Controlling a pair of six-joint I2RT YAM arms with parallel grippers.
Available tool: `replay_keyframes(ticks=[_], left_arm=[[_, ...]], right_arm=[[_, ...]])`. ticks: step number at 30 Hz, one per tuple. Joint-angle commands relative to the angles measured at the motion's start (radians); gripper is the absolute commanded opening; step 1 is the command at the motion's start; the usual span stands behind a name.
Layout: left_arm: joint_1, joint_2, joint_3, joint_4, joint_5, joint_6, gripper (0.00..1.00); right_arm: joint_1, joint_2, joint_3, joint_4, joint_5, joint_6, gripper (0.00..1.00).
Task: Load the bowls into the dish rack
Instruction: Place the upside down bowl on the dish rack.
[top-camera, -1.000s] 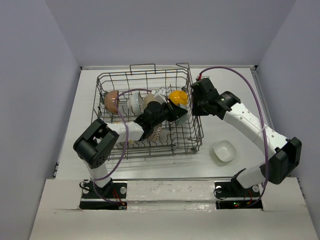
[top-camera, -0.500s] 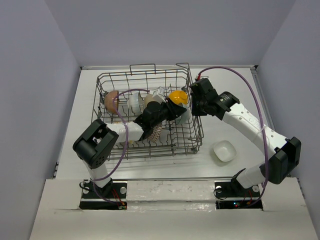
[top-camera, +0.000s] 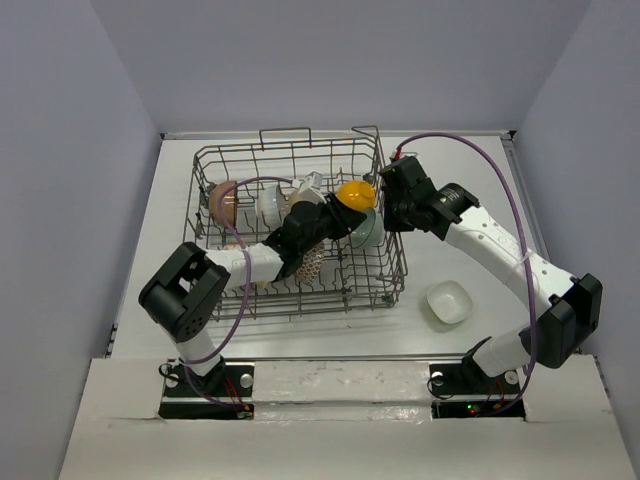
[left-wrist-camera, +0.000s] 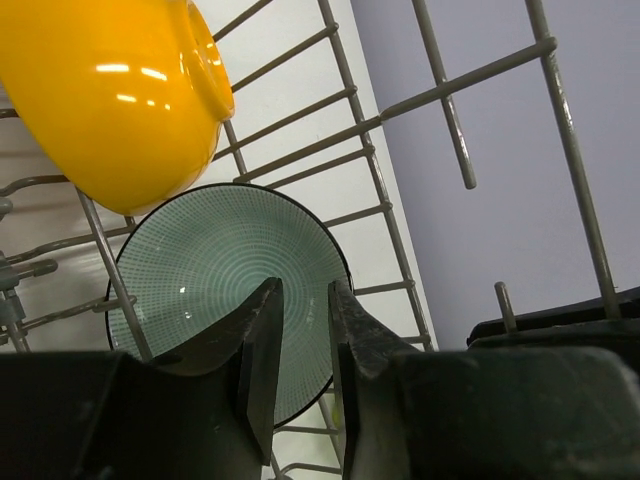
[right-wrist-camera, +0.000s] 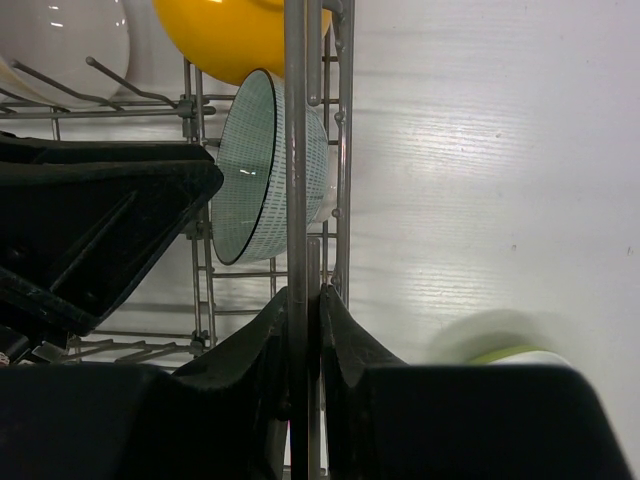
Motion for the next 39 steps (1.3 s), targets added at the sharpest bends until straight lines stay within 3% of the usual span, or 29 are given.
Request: replay_keyframes(ticks=[1,8,12,39], left_arm=[[0.001,-0.042,0.013,0.002,-0.011,0.046,0.37],[-0.030,-0.064,0.072,-0.142,-0.063,0.132,0.55],[-0.053,-0.076,0.099,-0.211,-0.135,0.187,0.58],[-0.110,0.001,0.266,-0.411,-0.122,0.360,0.57]], right_arm=[[-0.006,-0.001,0.000,0.007,0.023,0.028,0.07],[-0.006,0.002,0.013,-0.001,0.027,0.028,0.07],[-0.006,0.005,0.014,0.001,0.023,0.030,0.07],[-0.006,0.016,0.031,-0.007,0.010,0.038,0.07]])
